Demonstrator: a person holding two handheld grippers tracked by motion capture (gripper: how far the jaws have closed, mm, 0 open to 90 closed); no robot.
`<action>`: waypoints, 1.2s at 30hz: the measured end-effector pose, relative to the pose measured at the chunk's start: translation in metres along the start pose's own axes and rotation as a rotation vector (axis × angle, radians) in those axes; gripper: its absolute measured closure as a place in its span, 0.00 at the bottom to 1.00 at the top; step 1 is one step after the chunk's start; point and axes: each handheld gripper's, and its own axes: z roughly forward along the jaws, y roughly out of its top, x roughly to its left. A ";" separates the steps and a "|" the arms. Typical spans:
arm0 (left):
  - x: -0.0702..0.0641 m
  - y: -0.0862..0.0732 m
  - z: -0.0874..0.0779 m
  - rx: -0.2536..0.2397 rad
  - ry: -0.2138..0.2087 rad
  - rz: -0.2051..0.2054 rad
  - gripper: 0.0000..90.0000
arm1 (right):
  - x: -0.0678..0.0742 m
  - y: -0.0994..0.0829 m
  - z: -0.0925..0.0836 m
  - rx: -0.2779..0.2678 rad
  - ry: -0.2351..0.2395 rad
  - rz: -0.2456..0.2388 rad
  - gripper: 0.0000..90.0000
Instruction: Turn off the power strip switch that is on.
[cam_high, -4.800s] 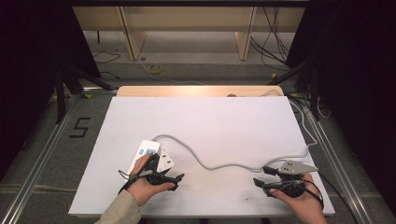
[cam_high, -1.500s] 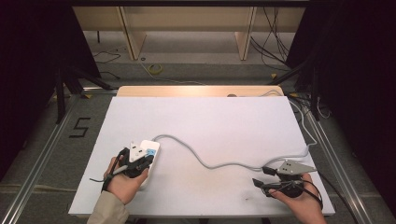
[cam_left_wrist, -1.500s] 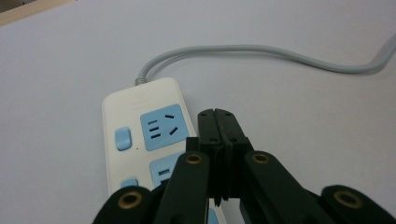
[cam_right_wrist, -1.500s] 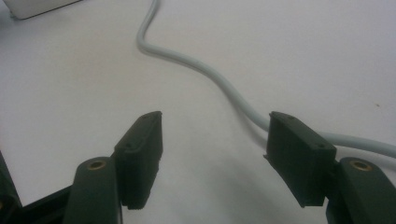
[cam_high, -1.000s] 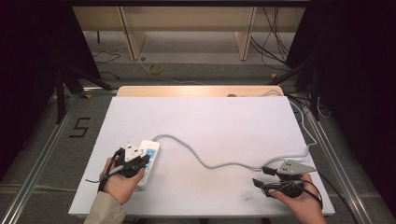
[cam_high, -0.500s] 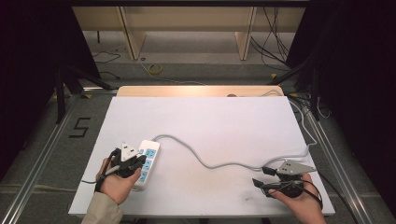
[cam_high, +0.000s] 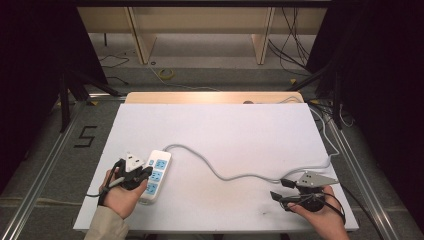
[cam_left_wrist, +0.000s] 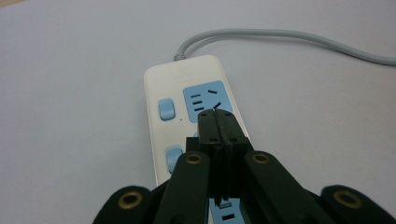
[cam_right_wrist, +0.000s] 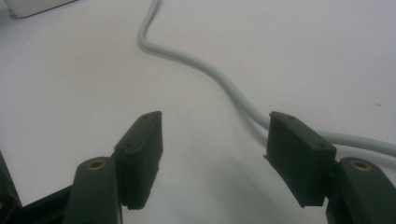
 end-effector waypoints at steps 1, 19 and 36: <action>0.000 0.000 0.000 -0.004 0.001 -0.006 1.00 | 0.000 0.000 0.000 0.002 0.000 -0.001 0.41; 0.009 -0.003 -0.003 0.015 0.020 -0.020 1.00 | 0.000 0.000 0.000 0.004 0.001 -0.001 0.41; 0.013 -0.006 -0.006 0.045 0.012 -0.027 1.00 | 0.000 0.000 0.000 0.003 0.000 -0.001 0.41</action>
